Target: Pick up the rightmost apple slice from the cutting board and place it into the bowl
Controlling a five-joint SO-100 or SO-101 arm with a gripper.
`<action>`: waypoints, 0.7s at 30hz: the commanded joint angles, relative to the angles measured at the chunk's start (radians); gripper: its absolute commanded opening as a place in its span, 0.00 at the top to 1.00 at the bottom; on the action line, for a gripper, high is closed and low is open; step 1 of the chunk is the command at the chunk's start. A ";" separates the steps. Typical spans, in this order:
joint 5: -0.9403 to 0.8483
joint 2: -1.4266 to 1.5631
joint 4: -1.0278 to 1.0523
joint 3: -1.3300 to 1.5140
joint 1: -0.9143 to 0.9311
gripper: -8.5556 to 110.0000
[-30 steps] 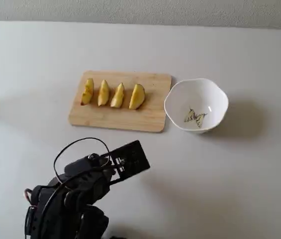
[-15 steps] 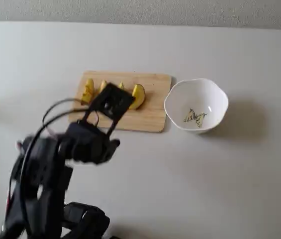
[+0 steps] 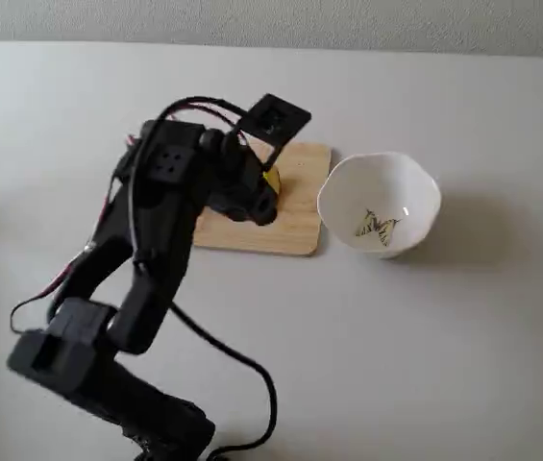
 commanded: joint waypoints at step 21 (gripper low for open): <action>-0.017 -0.611 0.156 -0.715 0.034 0.60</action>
